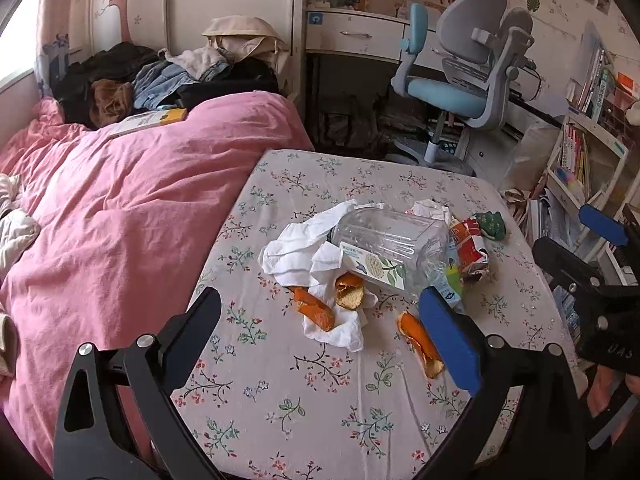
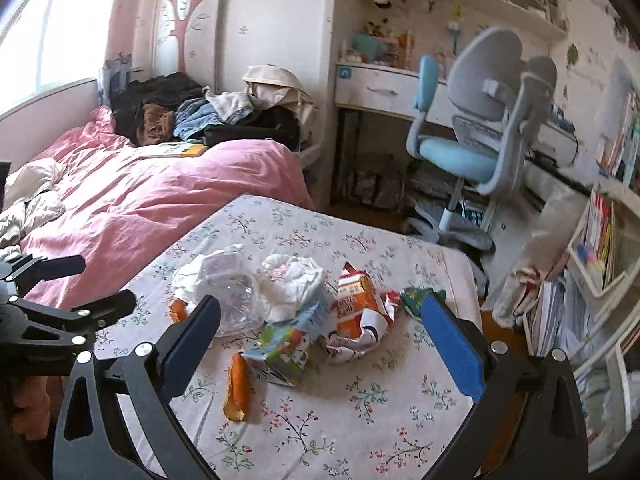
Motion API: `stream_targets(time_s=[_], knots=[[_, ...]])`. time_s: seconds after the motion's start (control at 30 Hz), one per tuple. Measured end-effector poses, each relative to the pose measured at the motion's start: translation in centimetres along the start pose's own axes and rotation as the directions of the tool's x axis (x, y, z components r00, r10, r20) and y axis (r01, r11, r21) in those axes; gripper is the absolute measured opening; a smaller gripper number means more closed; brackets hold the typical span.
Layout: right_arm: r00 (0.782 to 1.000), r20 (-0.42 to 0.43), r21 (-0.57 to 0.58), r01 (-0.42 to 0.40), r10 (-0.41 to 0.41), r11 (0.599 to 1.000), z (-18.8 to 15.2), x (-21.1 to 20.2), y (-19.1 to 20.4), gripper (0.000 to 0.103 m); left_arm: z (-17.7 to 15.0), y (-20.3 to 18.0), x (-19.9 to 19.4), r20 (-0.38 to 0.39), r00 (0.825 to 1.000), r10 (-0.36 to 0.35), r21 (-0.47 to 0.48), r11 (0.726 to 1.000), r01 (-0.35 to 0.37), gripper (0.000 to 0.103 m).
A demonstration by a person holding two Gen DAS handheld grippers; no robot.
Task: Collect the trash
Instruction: 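Move both tools over the table toward the tissue and orange peels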
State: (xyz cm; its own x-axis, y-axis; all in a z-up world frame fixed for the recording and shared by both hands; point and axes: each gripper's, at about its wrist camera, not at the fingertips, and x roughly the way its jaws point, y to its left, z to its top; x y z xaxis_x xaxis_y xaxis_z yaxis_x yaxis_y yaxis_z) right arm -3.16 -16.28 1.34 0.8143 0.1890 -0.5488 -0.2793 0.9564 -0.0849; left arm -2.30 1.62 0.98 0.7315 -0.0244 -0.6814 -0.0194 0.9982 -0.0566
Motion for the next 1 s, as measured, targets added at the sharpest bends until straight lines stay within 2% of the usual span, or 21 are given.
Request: stream_targets(time_s=[1.0], knots=[[0.999,-0.008,0.006,-0.036,0.036,0.999,0.2,0.21,0.82,0.097,0.29,0.25,0.15,0.006,1.0,0.006,-0.005,1.0,-0.006,0.096]])
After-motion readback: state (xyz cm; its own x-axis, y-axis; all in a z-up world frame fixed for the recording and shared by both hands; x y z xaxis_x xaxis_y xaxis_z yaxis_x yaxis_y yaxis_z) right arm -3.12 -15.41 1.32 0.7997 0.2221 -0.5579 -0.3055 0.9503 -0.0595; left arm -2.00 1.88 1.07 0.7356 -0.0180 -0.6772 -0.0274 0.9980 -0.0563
